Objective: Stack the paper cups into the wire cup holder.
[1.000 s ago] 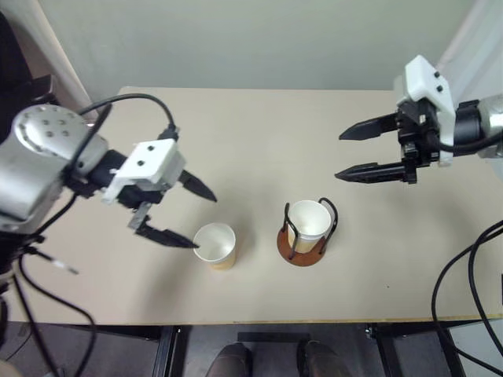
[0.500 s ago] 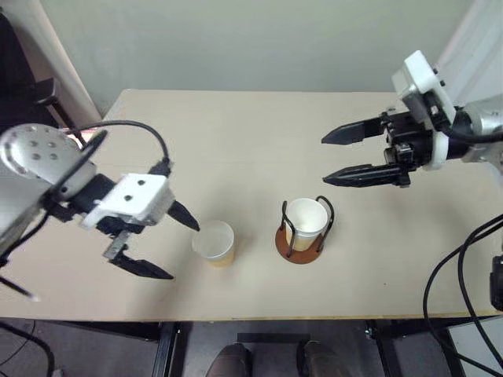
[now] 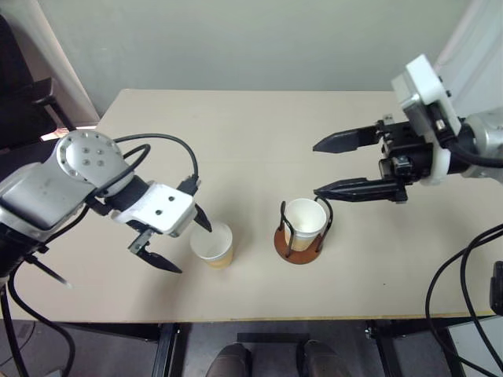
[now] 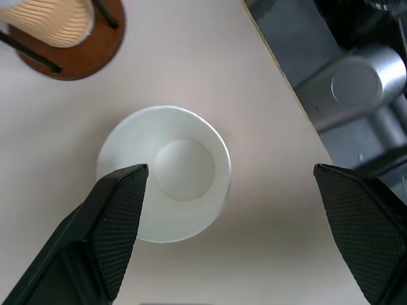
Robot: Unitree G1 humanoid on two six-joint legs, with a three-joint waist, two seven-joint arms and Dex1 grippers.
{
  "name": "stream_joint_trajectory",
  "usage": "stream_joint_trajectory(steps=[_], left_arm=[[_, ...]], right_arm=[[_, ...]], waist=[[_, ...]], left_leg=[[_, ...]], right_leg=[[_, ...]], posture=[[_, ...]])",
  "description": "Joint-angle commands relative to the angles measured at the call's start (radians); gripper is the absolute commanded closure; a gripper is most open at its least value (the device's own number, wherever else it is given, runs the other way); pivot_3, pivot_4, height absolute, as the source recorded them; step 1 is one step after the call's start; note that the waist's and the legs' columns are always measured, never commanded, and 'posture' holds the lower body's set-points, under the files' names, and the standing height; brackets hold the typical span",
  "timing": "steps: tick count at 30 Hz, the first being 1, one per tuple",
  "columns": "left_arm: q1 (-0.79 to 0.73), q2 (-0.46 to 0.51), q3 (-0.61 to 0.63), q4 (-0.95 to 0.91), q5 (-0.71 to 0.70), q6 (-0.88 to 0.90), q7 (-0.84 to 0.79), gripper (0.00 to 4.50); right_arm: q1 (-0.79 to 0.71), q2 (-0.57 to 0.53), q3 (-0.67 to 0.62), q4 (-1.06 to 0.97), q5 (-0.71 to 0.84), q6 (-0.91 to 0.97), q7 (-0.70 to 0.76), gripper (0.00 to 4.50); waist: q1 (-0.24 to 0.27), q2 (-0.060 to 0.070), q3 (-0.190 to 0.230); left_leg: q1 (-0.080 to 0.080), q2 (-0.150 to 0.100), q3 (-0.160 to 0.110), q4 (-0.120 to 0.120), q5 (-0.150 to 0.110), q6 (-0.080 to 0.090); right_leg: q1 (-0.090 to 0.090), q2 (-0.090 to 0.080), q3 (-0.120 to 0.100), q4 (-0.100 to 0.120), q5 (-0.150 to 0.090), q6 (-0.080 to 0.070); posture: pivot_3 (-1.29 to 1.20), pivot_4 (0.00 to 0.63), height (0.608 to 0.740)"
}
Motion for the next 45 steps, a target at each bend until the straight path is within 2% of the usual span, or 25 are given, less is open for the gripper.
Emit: stream_joint_trajectory(steps=[1,12,23,29,33,42,43,45], left_arm=[[-0.052,0.025,-0.045,0.025,0.017,-0.077,-0.031,0.00],[-0.089,-0.042,-0.132,0.071,0.060,-0.170,-0.031,0.00],[-0.069,-0.084,-0.146,0.087,0.115,-0.230,-0.031,0.00],[-0.059,-0.130,-0.134,0.110,0.152,-0.248,-0.031,0.00],[-0.035,-0.163,-0.105,0.129,0.190,-0.266,-0.031,0.97],[-0.004,-0.159,-0.080,0.121,0.221,-0.289,-0.031,4.29],[-0.005,-0.157,-0.080,0.122,0.224,-0.294,-0.031,4.47],[-0.005,-0.157,-0.071,0.126,0.229,-0.298,-0.031,4.47]], right_arm=[[0.013,-0.010,-0.051,-0.040,0.038,-0.019,-0.031,0.61],[0.075,-0.026,-0.048,-0.076,0.061,-0.097,-0.059,0.61],[0.240,-0.099,-0.066,-0.117,0.010,-0.328,0.069,0.61],[0.266,-0.124,-0.047,-0.110,-0.002,-0.393,0.118,0.61],[0.270,-0.124,-0.035,-0.106,-0.013,-0.415,0.123,0.58],[0.287,-0.128,-0.023,-0.106,-0.041,-0.448,0.136,0.58],[0.290,-0.129,-0.022,-0.106,-0.044,-0.451,0.137,0.58],[0.295,-0.130,-0.021,-0.107,-0.050,-0.456,0.139,0.58]], waist=[[0.000,0.000,0.000],[0.001,0.000,0.000],[0.001,0.000,0.000],[0.001,0.000,0.000],[0.001,0.000,0.000],[0.001,-0.001,0.000],[0.001,-0.001,0.000],[0.001,0.000,0.000]], left_leg=[[0.000,0.000,0.000,0.000,0.000,0.000],[0.000,0.000,0.000,0.001,0.000,0.000],[-0.001,0.000,-0.001,0.001,0.000,0.000],[-0.001,0.000,-0.001,0.001,0.000,0.000],[-0.001,0.000,-0.001,0.002,0.000,0.000],[-0.001,0.000,0.000,0.002,0.000,0.000],[-0.001,0.000,-0.001,0.002,0.000,0.000],[-0.001,0.000,-0.001,0.002,0.000,0.000]], right_leg=[[0.000,0.000,0.000,0.000,0.000,0.000],[0.000,0.000,0.000,0.000,0.001,0.001],[0.000,0.000,-0.001,0.000,0.001,0.002],[0.000,0.000,-0.001,0.001,0.002,0.003],[0.000,0.000,-0.001,0.001,0.002,0.003],[0.000,0.000,-0.001,0.001,0.002,0.004],[0.000,0.000,-0.001,0.001,0.002,0.004],[0.000,0.000,-0.001,0.001,0.002,0.004]], posture=[[0.00,0.150,0.740],[0.00,0.150,0.740],[0.00,0.150,0.740],[0.00,0.150,0.740],[0.00,0.150,0.740],[0.00,0.150,0.740],[0.00,0.150,0.740],[0.00,0.150,0.740]])
